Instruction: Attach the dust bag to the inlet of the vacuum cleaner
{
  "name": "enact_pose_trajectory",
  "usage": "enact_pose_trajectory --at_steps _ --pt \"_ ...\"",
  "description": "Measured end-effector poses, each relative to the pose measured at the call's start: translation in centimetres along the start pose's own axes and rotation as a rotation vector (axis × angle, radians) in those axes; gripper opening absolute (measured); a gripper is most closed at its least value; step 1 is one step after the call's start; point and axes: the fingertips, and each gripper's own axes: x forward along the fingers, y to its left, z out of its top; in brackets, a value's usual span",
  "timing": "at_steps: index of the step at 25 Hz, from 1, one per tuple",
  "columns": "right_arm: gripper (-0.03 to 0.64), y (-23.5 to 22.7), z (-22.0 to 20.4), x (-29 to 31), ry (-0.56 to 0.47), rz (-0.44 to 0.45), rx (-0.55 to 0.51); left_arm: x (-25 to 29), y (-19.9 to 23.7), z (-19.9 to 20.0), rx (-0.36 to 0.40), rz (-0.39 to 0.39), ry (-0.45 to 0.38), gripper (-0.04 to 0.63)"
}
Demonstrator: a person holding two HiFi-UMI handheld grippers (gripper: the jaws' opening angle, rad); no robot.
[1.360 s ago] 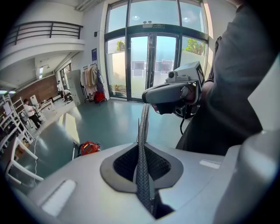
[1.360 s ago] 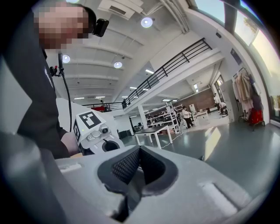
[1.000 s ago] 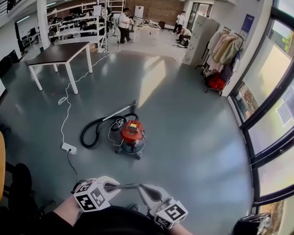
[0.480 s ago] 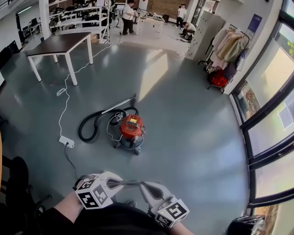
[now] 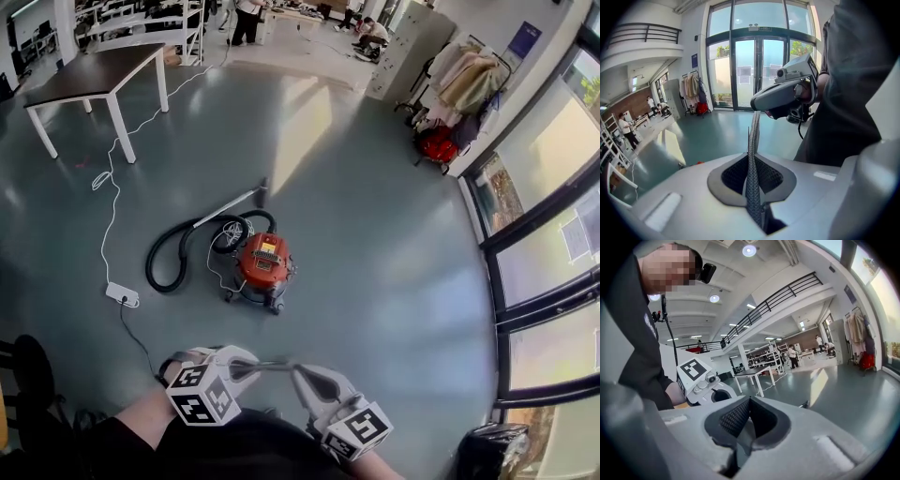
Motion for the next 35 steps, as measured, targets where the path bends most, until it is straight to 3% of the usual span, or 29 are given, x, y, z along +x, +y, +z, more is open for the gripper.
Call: enact_pose_trajectory --at_steps 7,11,18,29,35 --pt "-0.006 -2.2 1.3 6.2 0.052 -0.099 0.019 -0.2 6.4 -3.8 0.092 -0.047 0.044 0.041" --pt "-0.006 -3.7 1.5 8.4 0.068 -0.124 0.036 0.6 8.4 -5.4 0.091 -0.078 0.053 0.041" --pt "-0.006 -7.1 1.4 9.3 0.084 -0.080 0.055 2.7 9.9 -5.1 0.032 -0.060 0.070 0.041" --pt "-0.006 -16.5 0.2 6.1 0.118 0.042 0.063 11.0 9.8 -2.8 0.063 0.072 0.125 0.041" --pt "-0.006 -19.5 -1.9 5.7 0.158 0.030 0.087 13.9 10.4 -3.9 0.042 0.065 0.154 0.041"
